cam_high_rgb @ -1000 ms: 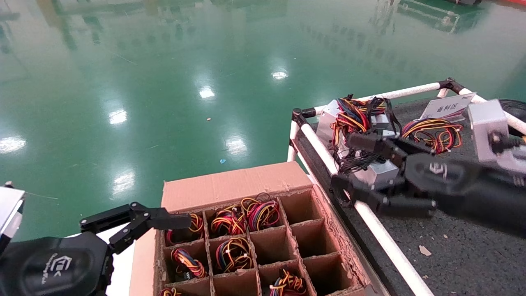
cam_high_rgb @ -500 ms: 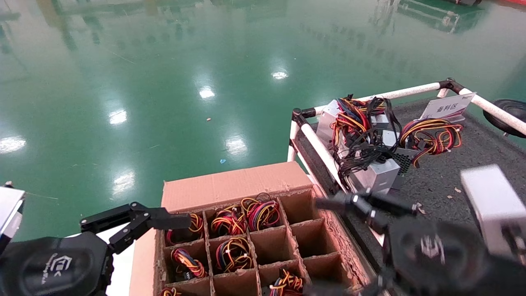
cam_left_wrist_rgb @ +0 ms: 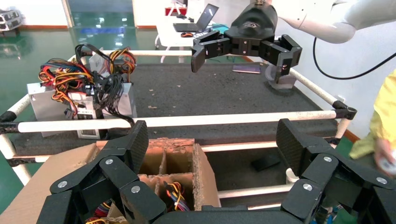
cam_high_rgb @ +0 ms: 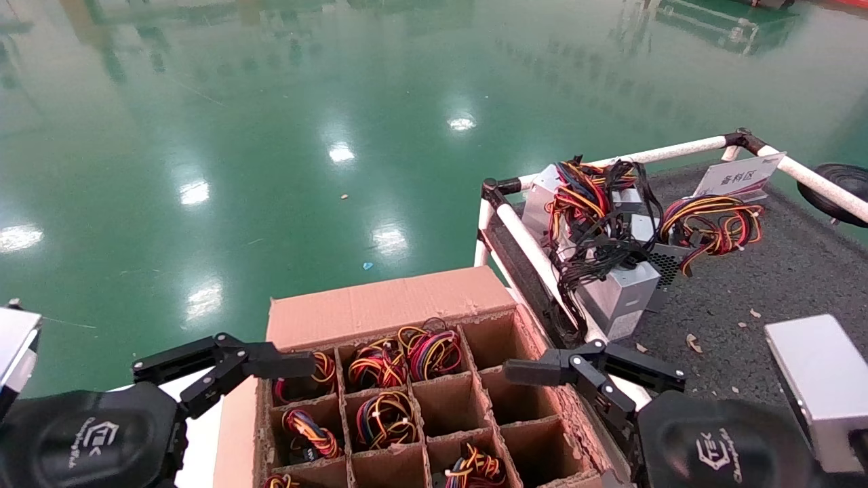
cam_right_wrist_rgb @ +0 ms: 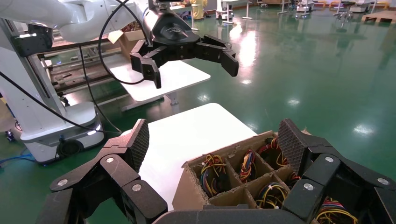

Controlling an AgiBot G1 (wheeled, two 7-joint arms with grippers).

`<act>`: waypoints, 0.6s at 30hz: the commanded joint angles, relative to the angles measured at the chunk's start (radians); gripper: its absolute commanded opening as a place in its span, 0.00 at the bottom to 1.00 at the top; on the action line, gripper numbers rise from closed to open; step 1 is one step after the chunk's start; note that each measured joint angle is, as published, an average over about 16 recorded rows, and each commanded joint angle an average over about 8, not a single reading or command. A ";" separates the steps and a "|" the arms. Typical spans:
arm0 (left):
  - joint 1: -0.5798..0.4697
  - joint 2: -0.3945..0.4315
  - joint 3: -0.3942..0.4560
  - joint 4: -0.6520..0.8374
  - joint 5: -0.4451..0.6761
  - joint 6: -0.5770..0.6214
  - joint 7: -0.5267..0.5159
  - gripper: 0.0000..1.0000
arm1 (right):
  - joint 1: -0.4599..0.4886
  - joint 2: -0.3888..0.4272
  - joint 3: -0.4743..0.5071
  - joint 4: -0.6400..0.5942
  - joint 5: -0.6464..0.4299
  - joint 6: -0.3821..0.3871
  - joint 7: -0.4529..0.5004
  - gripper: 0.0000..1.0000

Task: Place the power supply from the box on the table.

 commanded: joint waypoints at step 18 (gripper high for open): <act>0.000 0.000 0.000 0.000 0.000 0.000 0.000 1.00 | 0.012 -0.004 -0.004 -0.022 -0.004 0.004 -0.001 1.00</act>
